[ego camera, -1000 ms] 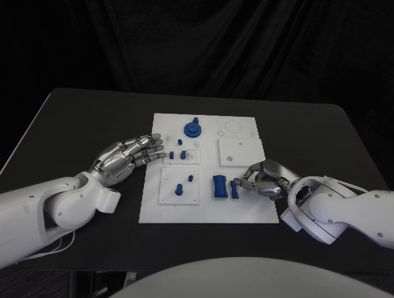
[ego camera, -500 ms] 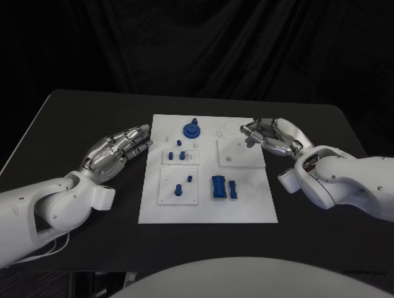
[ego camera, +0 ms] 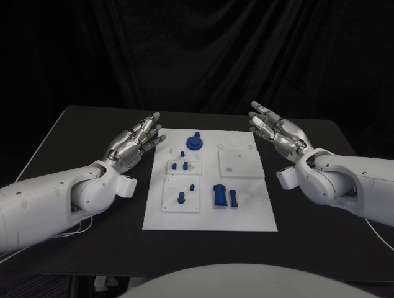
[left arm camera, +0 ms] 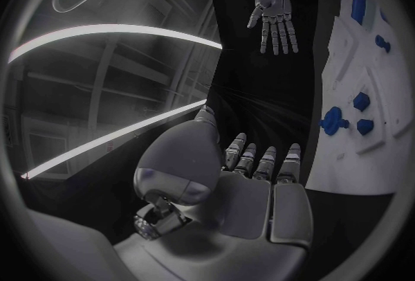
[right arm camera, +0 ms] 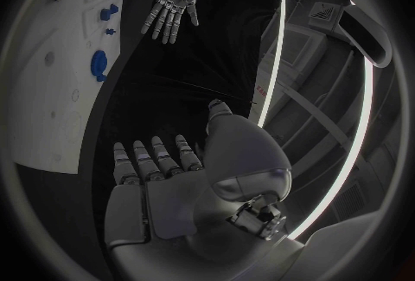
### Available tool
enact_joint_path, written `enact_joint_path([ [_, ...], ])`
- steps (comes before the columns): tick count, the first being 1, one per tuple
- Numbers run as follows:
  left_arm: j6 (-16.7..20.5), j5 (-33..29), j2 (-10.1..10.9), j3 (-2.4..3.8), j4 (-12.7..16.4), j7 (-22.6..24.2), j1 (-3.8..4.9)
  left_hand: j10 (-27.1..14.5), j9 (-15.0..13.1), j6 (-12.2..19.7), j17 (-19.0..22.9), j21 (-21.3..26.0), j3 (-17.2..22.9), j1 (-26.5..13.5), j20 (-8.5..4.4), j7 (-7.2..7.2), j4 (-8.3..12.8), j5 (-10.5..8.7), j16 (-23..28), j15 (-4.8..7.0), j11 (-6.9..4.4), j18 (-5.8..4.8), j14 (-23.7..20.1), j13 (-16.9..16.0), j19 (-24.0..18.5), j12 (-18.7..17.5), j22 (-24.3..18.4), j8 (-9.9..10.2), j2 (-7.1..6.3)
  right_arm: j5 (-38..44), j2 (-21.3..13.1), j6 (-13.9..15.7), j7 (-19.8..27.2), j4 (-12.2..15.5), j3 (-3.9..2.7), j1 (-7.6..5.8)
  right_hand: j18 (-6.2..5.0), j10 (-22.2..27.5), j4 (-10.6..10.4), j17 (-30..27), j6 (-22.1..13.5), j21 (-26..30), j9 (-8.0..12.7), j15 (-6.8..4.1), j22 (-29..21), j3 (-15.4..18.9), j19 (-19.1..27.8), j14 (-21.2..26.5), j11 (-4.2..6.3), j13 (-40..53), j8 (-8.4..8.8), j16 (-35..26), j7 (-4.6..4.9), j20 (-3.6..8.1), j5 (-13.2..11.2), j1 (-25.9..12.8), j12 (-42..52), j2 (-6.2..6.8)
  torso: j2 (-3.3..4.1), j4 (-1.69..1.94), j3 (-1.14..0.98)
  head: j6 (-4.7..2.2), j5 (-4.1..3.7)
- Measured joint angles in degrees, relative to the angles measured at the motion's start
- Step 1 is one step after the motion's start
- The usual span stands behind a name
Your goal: Assemble the parts on the task board
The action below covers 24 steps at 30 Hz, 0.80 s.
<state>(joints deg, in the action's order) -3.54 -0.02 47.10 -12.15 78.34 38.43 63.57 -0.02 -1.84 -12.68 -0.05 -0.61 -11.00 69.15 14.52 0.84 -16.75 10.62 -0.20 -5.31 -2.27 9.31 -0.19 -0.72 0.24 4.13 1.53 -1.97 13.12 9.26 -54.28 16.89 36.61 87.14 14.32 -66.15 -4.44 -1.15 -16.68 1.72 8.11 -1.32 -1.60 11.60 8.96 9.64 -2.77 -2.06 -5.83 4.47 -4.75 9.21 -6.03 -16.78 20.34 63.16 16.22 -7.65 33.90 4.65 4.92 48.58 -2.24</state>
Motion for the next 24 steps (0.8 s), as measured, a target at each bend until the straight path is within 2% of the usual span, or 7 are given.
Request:
enact_joint_path([
  [6,1.27,1.92,-2.37,0.04,-3.43,0.19,-0.76,-0.06,0.27,1.41,0.00,0.22,-2.98,0.95,-3.18,1.84,-0.01,-0.95,0.00,0.81,-1.70,0.00,0.21,0.12,-0.29,-1.32,-1.44,0.20,0.95,-2.35,1.34,-3.00,1.56,-3.05,-0.09,2.47,0.00,0.02,0.01,-0.32,0.14,0.00,0.00,-0.44,-1.09,0.89,0.41,0.44,0.01,-1.10,0.26,-0.98,0.15,0.00,0.32,0.79,-0.08,-0.80,-2.13,-0.98,-0.42,-0.84,1.81],
  [8,1.46,2.34,-2.94,0.03,-4.07,0.19,-1.10,-0.06,0.30,1.62,0.00,0.22,-3.29,0.93,-3.95,2.04,0.02,-1.17,0.00,1.12,-1.70,0.00,0.22,0.17,-0.24,-1.44,-1.46,0.23,0.96,-2.68,1.55,-3.44,1.72,-3.84,0.00,3.22,0.80,0.36,1.33,-0.73,-0.22,0.33,0.47,-1.29,-1.79,0.38,1.03,0.93,0.49,-2.20,1.55,-1.67,1.91,1.26,-1.08,-1.65,-1.46,-0.82,-2.64,-1.22,-0.56,-0.99,2.11],
  [10,1.47,2.37,-2.92,0.05,-3.93,0.09,-1.06,-0.03,0.66,2.16,0.00,0.21,-2.67,-3.01,-5.02,1.70,0.94,-1.86,0.00,2.25,-1.31,0.00,0.18,0.34,-0.26,-2.17,-1.47,0.78,0.50,-2.71,1.46,-3.43,1.70,-3.79,0.06,3.23,3.68,1.01,6.17,-1.53,-2.60,1.11,1.38,-4.50,-4.02,-2.81,2.53,1.92,4.56,-4.08,4.24,-3.98,5.46,6.13,-7.05,-21.09,-6.08,1.12,-2.66,-1.24,-0.58,-1.02,2.09],
  [12,1.53,2.35,-2.74,0.15,-3.81,-0.01,-1.05,-0.06,0.98,2.96,-0.01,0.22,-1.47,-8.41,-5.81,0.90,2.13,-2.56,0.00,3.11,-0.20,0.00,0.21,0.44,-0.21,-2.71,-1.48,0.92,-0.61,-2.71,1.59,-3.32,1.65,-3.66,-0.34,3.15,4.04,1.11,9.66,-1.63,-7.02,1.12,1.47,-7.38,-7.44,-6.79,2.73,2.05,5.61,-4.39,4.55,-8.45,5.95,9.62,-11.41,-34.79,-9.40,4.76,-2.58,-1.23,-0.58,-1.13,2.05],
  [13,1.68,2.32,-2.61,0.29,-3.74,-0.09,-1.05,-0.05,1.10,3.29,-0.01,0.21,-0.91,-10.92,-6.19,0.57,2.69,-2.91,0.00,3.43,0.19,-0.06,0.15,0.46,-0.21,-2.88,-1.48,1.21,-1.11,-2.72,1.78,-3.19,1.63,-3.52,-0.71,3.08,4.04,1.14,10.88,-1.64,-7.60,1.12,1.48,-9.99,-7.48,-8.45,2.75,2.06,5.63,-4.40,4.55,-8.87,5.99,10.84,-12.91,-39.59,-10.54,6.55,-2.54,-1.23,-0.58,-1.27,2.02],
  [16,2.53,2.24,-2.54,0.87,-3.03,-0.36,-1.13,-0.11,1.40,4.32,-0.02,0.21,0.61,-17.75,-7.14,-0.05,4.22,-3.83,0.00,4.00,0.78,-1.39,0.11,0.52,-0.25,-3.31,-1.48,1.26,-2.52,-2.83,2.38,-2.45,1.50,-3.10,-1.79,3.12,4.04,1.14,16.03,-1.66,-7.90,1.11,1.52,-11.31,-7.50,-9.58,2.76,2.06,5.63,-4.42,4.55,-9.01,6.05,16.13,-18.12,-49.83,-15.63,7.50,-2.47,-1.32,-0.76,-2.13,2.02],
  [24,9.29,2.04,-2.55,4.03,0.72,-1.65,-1.69,0.13,1.67,6.53,-0.03,0.43,3.70,-32.31,-9.03,-0.54,7.61,-6.88,0.00,4.61,1.60,-3.20,0.31,0.62,-0.20,-3.60,-1.47,1.48,-5.52,-4.07,5.39,4.16,0.07,-0.84,-7.34,4.26,4.03,1.14,16.46,-1.67,-7.90,1.11,1.55,-11.31,-7.51,-9.59,2.75,2.06,5.63,-4.42,4.55,-9.01,6.05,16.50,-20.14,-62.60,-16.02,7.63,-2.51,-2.43,-2.15,-7.28,2.09],
])
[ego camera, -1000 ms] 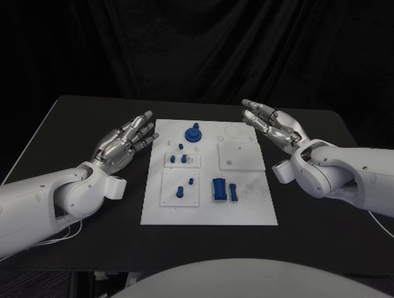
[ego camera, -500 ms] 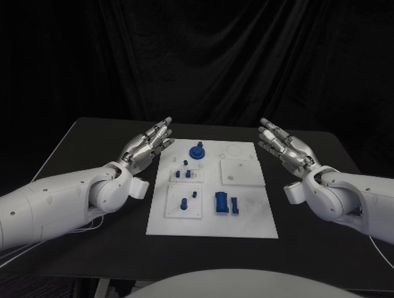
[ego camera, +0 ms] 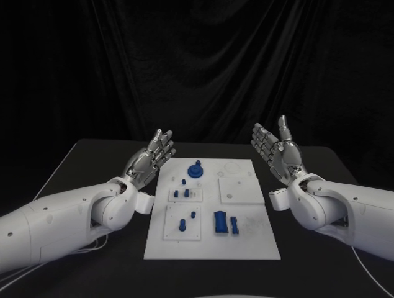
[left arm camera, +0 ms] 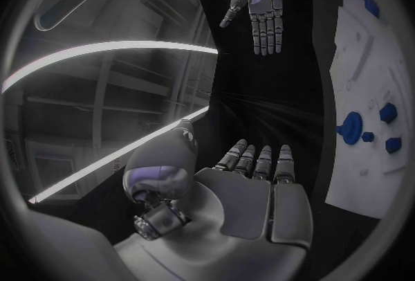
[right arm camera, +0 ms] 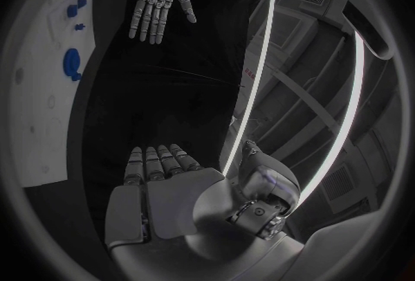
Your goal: Assemble the parts on the task board
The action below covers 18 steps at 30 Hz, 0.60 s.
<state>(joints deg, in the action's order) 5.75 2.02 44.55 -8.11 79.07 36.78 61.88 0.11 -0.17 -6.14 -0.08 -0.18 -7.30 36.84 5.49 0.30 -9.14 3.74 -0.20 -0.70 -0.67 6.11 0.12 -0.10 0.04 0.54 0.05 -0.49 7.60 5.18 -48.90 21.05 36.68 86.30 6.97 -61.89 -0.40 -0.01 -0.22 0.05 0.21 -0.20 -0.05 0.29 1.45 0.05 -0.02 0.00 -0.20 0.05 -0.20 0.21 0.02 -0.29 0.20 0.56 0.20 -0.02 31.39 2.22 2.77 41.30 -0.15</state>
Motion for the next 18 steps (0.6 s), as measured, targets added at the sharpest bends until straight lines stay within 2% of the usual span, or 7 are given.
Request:
enact_joint_path([
  [4,5.91,-0.21,0.01,1.98,2.56,-1.04,-0.39,-0.19,0.05,1.25,-0.01,0.00,1.27,-5.74,-2.47,-0.14,1.27,-1.82,0.00,0.20,0.20,0.01,-0.20,0.02,0.00,-0.34,0.00,0.22,-1.18,-1.08,1.93,5.71,-1.37,1.57,-3.09,0.69,-0.01,0.00,0.00,0.00,0.00,0.00,0.00,0.00,0.00,0.00,0.00,0.00,0.00,0.00,0.00,0.00,0.00,0.00,0.00,-0.21,0.00,0.09,-0.08,-0.75,-0.94,-2.99,0.07],
  [8,13.29,-0.54,0.04,4.15,5.28,-2.32,-0.79,-0.19,0.08,3.53,-0.01,0.00,2.53,-10.58,-3.88,-0.29,2.78,-2.63,0.00,0.20,0.20,-2.48,-0.20,0.04,0.01,-0.35,0.01,0.22,-2.21,-2.30,3.28,11.70,-2.87,2.67,-5.44,1.22,-0.01,0.00,0.00,0.00,0.00,0.00,0.00,0.00,0.00,0.00,0.00,0.00,0.00,0.00,0.00,0.00,0.00,-0.01,0.00,-0.20,0.00,0.09,-0.14,-1.43,-1.75,-5.27,0.11],
  [10,15.98,-0.66,0.05,4.85,6.21,-2.78,-0.92,-0.19,0.10,4.23,-0.02,0.00,3.67,-12.30,-4.04,-0.20,3.15,-2.94,0.00,0.20,0.20,-2.65,-0.20,0.04,-0.09,-0.35,0.01,0.22,-3.33,-2.72,3.59,13.59,-3.35,2.94,-5.97,1.37,-0.01,0.00,-0.01,0.01,0.00,0.00,-0.01,0.00,0.00,0.00,0.00,0.00,0.00,0.00,0.00,0.00,0.00,-0.01,0.00,-0.20,0.00,0.09,-0.15,-1.68,-2.10,-6.04,0.14],
  [11,17.63,-0.74,0.06,5.26,6.77,-3.07,-1.00,-0.19,0.10,4.31,-0.02,0.00,4.21,-13.33,-4.41,-0.30,3.39,-3.08,0.00,0.20,0.20,-3.60,-0.20,0.04,-0.08,-0.35,0.01,0.22,-3.89,-2.95,3.77,14.59,-3.62,3.07,-6.22,1.44,-0.01,0.00,-0.01,0.01,0.00,0.00,-0.01,0.00,0.00,0.00,0.00,0.00,0.00,0.01,0.00,0.00,0.00,-0.01,0.00,-0.20,0.00,0.09,-0.16,-1.71,-2.15,-6.10,0.14],
  [13,21.29,-0.91,0.10,6.11,7.90,-3.76,-1.19,-0.19,0.11,4.85,-0.02,0.00,5.16,-15.20,-4.49,-0.22,4.18,-3.08,0.00,0.20,0.20,-3.58,-0.20,0.04,0.00,-0.35,0.01,0.22,-4.93,-3.44,4.07,16.64,-4.23,3.36,-6.69,1.56,-0.01,0.00,-0.01,0.01,0.00,0.00,-0.01,0.00,0.00,0.00,0.00,0.00,0.00,0.00,0.00,0.00,0.00,-0.01,0.00,-0.20,0.00,0.09,-0.18,-1.91,-2.40,-6.58,0.14],
  [15,24.27,-1.05,0.11,6.69,8.73,-4.32,-1.31,-0.19,0.11,4.93,-0.01,0.00,5.85,-17.02,-4.61,-0.30,5.38,-3.14,0.00,0.20,0.20,-4.46,-0.20,0.03,-0.12,-0.35,0.01,0.22,-5.67,-3.81,4.21,18.02,-4.65,3.47,-6.89,1.58,-0.01,0.00,-0.01,0.01,0.00,0.00,-0.01,0.00,0.00,0.00,0.00,0.00,0.00,0.01,0.00,0.00,0.00,-0.01,0.00,-0.20,0.01,0.09,-0.19,-2.03,-2.55,-6.80,0.14],
  [18,28.55,-1.30,0.13,7.47,9.73,-5.17,-1.48,-0.19,0.11,5.33,0.01,0.00,6.37,-19.35,-4.90,-0.29,6.85,-3.37,0.00,0.20,0.20,-4.46,-0.20,0.04,0.01,-0.35,0.01,0.22,-6.44,-4.26,4.23,19.56,-5.17,3.49,-6.92,1.60,-0.01,0.00,-0.01,0.01,0.00,0.00,-0.02,0.00,0.00,0.00,0.00,0.00,0.00,0.01,0.00,0.00,0.00,-0.01,0.00,-0.20,0.01,0.09,-0.20,-2.13,-2.65,-6.88,0.15],
])
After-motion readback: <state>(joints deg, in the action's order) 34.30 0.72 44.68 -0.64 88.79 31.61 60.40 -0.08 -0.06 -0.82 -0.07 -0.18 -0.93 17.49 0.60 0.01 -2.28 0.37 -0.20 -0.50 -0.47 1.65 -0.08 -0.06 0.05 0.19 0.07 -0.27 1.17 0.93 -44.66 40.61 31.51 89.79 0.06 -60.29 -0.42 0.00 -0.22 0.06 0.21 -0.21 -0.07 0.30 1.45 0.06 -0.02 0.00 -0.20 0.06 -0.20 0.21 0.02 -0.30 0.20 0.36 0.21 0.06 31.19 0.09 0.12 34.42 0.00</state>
